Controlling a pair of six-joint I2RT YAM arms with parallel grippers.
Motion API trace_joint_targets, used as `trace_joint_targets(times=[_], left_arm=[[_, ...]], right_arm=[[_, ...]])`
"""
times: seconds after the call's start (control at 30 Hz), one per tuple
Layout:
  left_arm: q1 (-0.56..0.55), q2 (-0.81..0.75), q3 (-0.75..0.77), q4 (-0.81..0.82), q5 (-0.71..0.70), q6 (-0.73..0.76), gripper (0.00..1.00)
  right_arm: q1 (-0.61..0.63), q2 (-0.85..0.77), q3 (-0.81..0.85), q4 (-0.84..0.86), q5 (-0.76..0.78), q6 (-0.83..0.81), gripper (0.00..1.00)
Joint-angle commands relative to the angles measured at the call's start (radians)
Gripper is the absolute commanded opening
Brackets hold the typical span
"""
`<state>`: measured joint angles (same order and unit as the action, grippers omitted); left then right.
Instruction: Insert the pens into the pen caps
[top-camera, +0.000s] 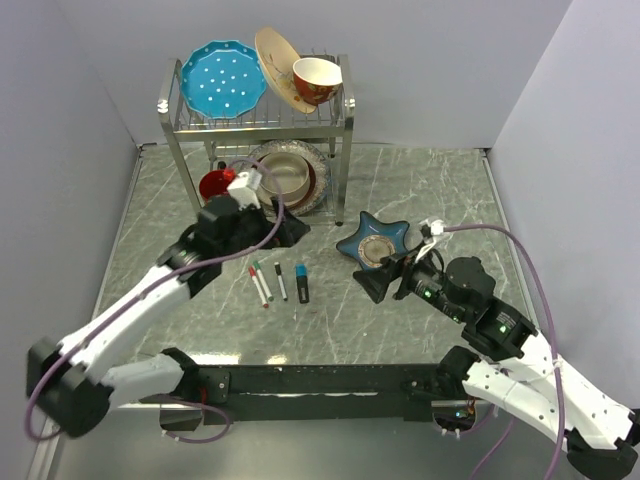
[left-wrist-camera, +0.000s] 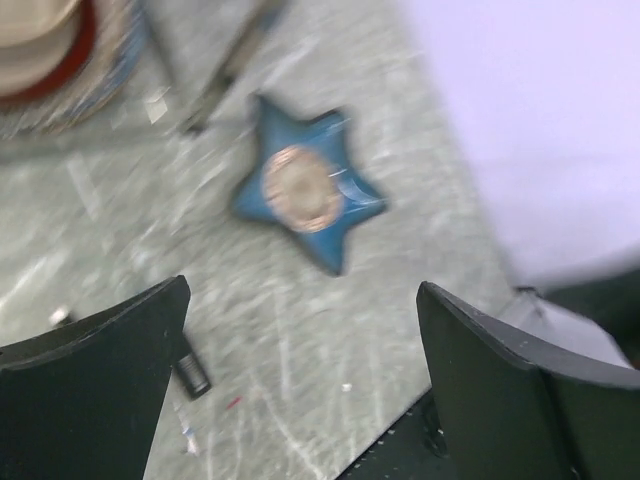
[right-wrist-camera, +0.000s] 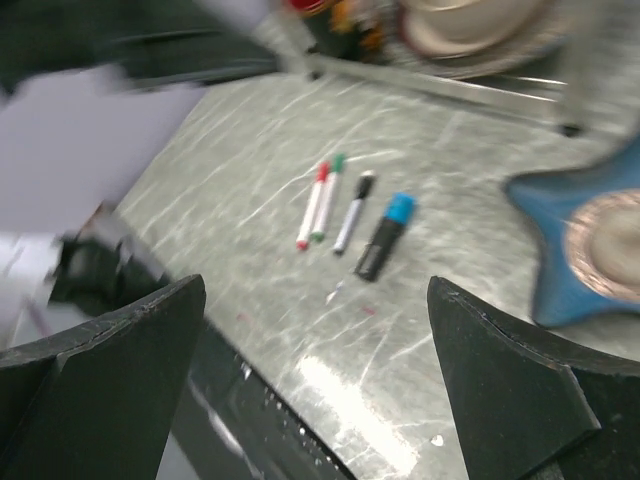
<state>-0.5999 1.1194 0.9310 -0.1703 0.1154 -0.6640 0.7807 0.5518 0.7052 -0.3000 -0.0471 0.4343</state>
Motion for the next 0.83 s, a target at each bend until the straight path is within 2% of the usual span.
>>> trace_joint_targets(times=[0.0, 0.17, 0.3, 0.47, 0.8], left_arm=[[-0.006, -0.165, -0.095, 0.128, 0.156, 0.095, 0.99], [-0.008, -0.296, -0.210, 0.199, 0.251, 0.119, 0.99], [-0.017, -0.360, -0.230, 0.224, 0.277, 0.109, 0.99], [-0.029, -0.371, -0.231, 0.227, 0.297, 0.101, 0.99], [-0.041, -0.402, -0.235, 0.221, 0.251, 0.106, 1.00]], right_arm=[[0.003, -0.021, 0.097, -0.076, 0.275, 0.102, 1.00], [0.003, -0.020, 0.134, -0.097, 0.357, 0.110, 1.00], [0.003, -0.006, 0.138, -0.068, 0.365, 0.110, 1.00], [0.003, 0.007, 0.146, -0.059, 0.369, 0.144, 1.00], [0.002, 0.010, 0.148, -0.094, 0.388, 0.127, 1.00]])
